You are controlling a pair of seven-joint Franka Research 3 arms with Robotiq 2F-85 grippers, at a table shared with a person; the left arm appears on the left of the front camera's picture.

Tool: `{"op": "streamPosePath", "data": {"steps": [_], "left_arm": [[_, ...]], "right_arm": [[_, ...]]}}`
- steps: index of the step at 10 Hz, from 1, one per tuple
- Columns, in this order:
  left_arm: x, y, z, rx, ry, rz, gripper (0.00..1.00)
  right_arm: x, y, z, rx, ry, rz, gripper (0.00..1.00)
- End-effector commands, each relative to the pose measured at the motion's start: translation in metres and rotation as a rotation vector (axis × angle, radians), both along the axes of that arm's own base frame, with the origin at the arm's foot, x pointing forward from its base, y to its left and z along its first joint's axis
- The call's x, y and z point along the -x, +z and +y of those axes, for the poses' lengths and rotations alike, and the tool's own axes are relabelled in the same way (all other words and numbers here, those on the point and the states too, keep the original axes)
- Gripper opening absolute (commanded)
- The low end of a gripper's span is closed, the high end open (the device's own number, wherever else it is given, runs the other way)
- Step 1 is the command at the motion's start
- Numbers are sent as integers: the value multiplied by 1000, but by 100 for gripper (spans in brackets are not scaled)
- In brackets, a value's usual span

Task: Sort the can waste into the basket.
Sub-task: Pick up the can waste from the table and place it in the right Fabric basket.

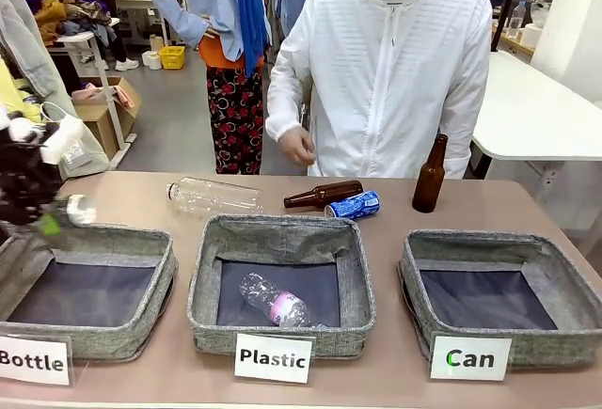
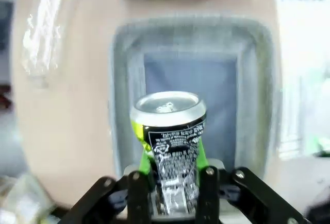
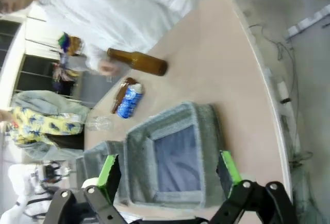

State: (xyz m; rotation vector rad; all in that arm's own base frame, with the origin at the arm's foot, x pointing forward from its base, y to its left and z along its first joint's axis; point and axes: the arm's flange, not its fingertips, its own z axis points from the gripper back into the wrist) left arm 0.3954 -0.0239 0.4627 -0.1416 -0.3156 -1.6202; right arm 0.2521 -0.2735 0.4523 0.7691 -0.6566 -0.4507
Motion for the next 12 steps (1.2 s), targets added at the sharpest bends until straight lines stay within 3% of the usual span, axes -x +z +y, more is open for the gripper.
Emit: {"op": "streamPosePath", "data": {"steps": [1, 2, 3, 4, 5, 6, 9, 10, 12], "left_arm": [[42, 19, -99, 52, -244, -120, 35], [64, 31, -148, 36, -250, -111, 35], [74, 46, -199, 59, -164, -112, 35], [77, 60, -254, 78, -143, -64, 35], [76, 69, -316, 75, -192, -86, 35], [84, 68, -393, 57, -227, -85, 35], [59, 51, -554, -7, -282, -95, 35], [46, 35, -599, 2, -231, -136, 35], [41, 6, -648, 14, -251, -79, 35]], "right_arm": [[25, 35, -35, 98, -100, 8, 100], [38, 41, -56, 89, -164, 4, 100], [53, 42, -74, 67, -195, 3, 100], [67, 41, -87, 58, -190, -14, 100], [79, 38, -95, 43, -179, -56, 100], [68, 48, -80, 87, -199, -28, 100], [68, 48, -80, 87, -199, -28, 100], [68, 48, -80, 87, -199, -28, 100], [68, 48, -80, 87, -199, -28, 100]]}}
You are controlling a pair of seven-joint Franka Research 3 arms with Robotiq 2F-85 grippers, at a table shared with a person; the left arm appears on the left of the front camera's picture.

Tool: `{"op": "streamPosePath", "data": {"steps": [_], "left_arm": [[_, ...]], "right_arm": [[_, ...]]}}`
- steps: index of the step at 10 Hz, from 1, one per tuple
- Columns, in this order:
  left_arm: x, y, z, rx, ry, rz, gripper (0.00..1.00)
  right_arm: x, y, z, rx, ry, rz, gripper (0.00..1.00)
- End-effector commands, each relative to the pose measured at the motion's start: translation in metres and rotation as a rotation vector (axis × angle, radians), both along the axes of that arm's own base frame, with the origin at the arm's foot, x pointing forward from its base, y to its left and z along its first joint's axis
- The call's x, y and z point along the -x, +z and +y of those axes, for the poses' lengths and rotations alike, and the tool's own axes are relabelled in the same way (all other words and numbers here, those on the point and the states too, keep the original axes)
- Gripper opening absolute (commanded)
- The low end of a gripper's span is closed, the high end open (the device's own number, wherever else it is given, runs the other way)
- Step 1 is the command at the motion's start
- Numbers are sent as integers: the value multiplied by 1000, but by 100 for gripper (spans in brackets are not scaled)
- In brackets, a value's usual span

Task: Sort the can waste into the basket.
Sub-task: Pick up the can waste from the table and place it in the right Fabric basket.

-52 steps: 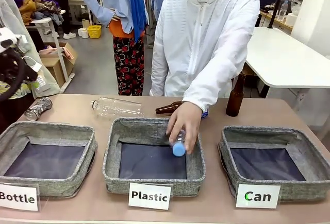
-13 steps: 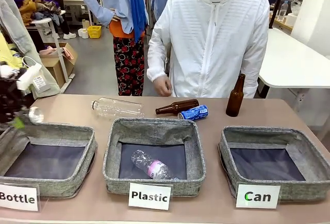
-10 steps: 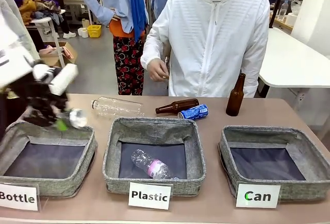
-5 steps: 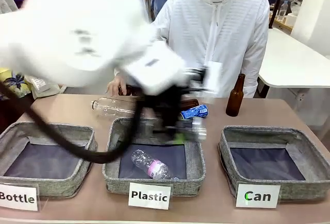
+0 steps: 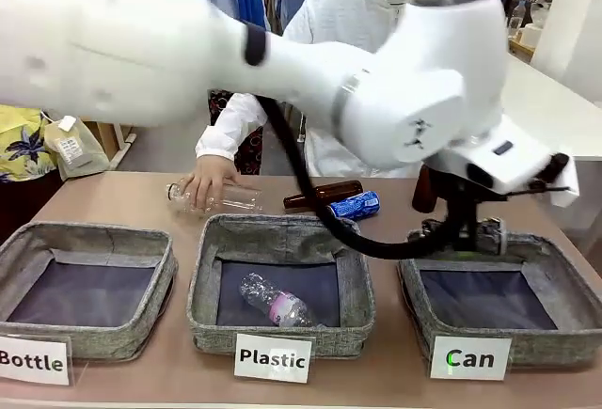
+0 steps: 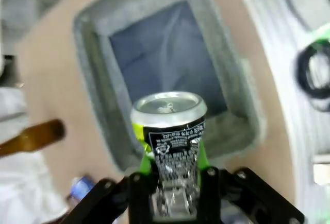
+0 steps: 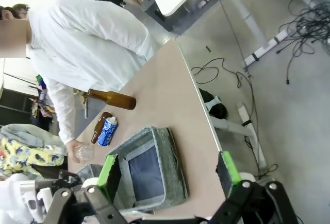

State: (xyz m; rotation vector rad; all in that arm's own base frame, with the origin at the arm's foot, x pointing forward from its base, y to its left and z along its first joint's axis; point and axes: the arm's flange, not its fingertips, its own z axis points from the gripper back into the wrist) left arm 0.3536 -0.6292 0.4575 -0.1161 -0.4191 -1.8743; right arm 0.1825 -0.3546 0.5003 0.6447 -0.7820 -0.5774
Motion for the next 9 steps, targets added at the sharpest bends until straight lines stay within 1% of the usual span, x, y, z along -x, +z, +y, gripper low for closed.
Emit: {"op": "streamPosePath", "data": {"steps": [1, 2, 4, 5, 6, 7, 8, 9], "left_arm": [[-3, 2, -61, -35, 5, -3, 35], [-8, -7, -76, -40, -7, -21, 35], [-13, -25, -91, -77, -67, -75, 35], [-15, -29, -93, -81, -114, -52, 35], [-19, -31, -93, -76, -125, -59, 35], [-19, -33, -93, -68, -148, -46, 35], [-18, -33, -91, -52, -165, -29, 72], [-18, -31, -90, -41, -165, -3, 92]], "right_arm": [[-1, 0, 1, 5, -13, 11, 100], [-1, 0, 1, 5, -13, 11, 100], [-1, 0, 1, 5, -13, 11, 100], [-1, 0, 1, 5, -13, 11, 100], [-1, 0, 1, 5, -13, 11, 100], [-1, 0, 1, 5, -13, 11, 100], [-1, 0, 1, 5, -13, 11, 100], [-1, 0, 1, 5, -13, 11, 100]]}}
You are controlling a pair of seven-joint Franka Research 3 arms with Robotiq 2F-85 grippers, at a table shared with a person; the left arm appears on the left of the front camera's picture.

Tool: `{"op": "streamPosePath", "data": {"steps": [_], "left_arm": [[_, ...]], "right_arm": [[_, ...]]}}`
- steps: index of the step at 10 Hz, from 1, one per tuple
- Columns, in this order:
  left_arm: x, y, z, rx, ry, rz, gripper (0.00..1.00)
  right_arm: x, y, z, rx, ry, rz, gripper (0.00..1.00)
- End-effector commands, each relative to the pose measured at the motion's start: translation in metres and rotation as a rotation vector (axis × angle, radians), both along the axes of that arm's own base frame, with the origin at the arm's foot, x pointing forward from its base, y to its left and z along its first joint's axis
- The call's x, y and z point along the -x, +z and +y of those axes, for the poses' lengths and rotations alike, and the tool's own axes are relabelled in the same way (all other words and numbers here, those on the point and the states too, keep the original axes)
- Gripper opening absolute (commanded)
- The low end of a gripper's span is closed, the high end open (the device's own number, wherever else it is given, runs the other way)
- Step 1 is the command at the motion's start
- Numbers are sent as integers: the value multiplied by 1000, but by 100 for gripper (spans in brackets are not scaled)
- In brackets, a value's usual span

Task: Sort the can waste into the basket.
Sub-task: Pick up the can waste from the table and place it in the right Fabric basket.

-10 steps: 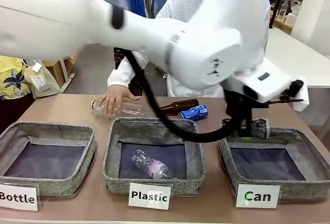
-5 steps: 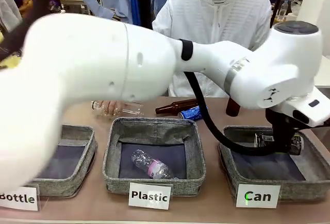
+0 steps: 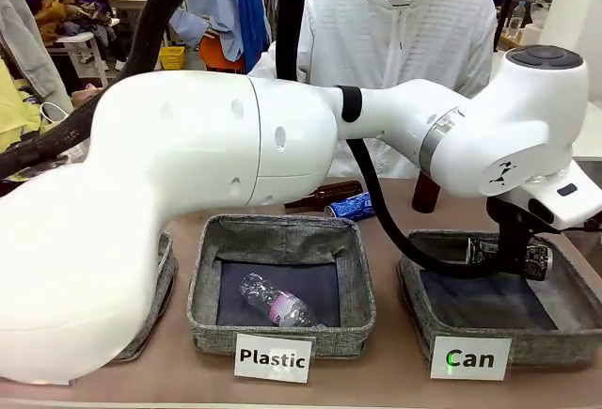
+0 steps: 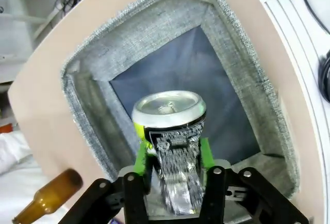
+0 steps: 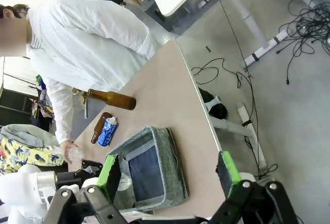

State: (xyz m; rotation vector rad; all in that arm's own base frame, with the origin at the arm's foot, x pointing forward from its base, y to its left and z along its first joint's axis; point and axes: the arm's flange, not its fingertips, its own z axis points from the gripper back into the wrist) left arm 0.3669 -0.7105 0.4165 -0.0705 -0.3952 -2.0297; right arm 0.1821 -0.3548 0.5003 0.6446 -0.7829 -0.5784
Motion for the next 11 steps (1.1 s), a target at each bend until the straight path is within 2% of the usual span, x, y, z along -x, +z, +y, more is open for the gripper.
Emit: {"op": "streamPosePath", "data": {"steps": [1, 11], "left_arm": [[-5, 11, -8, 14, -16, 50, 100], [7, 31, 13, 19, -9, 65, 100]], "right_arm": [[-1, 0, 1, 5, -12, 12, 100], [-1, 0, 1, 5, -12, 12, 100]]}}
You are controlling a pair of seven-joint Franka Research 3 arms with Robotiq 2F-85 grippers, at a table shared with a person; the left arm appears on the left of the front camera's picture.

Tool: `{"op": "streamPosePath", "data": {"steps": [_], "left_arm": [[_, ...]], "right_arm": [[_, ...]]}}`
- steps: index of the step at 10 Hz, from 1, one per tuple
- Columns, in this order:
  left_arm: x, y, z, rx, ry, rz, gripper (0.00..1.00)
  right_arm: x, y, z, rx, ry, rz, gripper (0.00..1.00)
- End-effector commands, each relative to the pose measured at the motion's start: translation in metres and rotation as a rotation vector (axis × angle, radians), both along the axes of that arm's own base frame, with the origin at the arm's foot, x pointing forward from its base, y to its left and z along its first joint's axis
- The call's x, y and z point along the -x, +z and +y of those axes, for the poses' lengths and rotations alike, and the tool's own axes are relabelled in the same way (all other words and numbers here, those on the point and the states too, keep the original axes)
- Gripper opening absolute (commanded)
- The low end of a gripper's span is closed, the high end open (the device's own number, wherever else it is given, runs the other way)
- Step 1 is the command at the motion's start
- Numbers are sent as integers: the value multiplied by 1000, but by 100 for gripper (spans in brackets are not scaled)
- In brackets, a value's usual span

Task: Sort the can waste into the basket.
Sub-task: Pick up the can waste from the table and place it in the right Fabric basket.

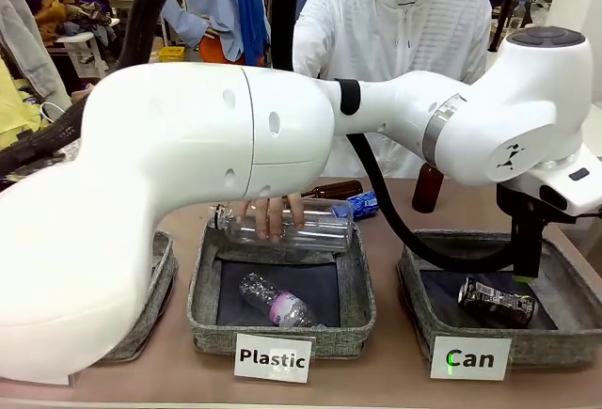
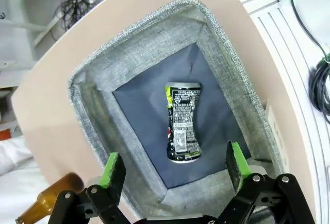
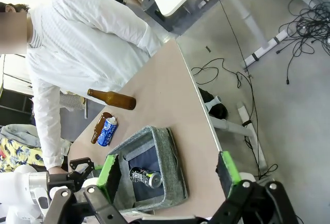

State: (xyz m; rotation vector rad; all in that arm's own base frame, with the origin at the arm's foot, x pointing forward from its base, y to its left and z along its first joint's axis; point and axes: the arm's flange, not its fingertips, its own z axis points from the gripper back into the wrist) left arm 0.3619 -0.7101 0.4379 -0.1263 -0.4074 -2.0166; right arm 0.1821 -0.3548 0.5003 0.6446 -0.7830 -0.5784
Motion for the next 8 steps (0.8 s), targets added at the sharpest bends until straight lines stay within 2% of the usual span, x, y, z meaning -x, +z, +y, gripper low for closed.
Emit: {"op": "streamPosePath", "data": {"steps": [1, 4, 8], "left_arm": [[-1, 14, 24, -60, 33, 33, 100], [-7, 32, 59, -1, 56, 41, 100], [-4, 40, 75, 32, 69, 73, 100]], "right_arm": [[-2, 0, 1, 5, -12, 12, 100], [0, 0, 0, 0, 0, 0, 100], [1, -4, 13, 52, 1, 30, 100]]}}
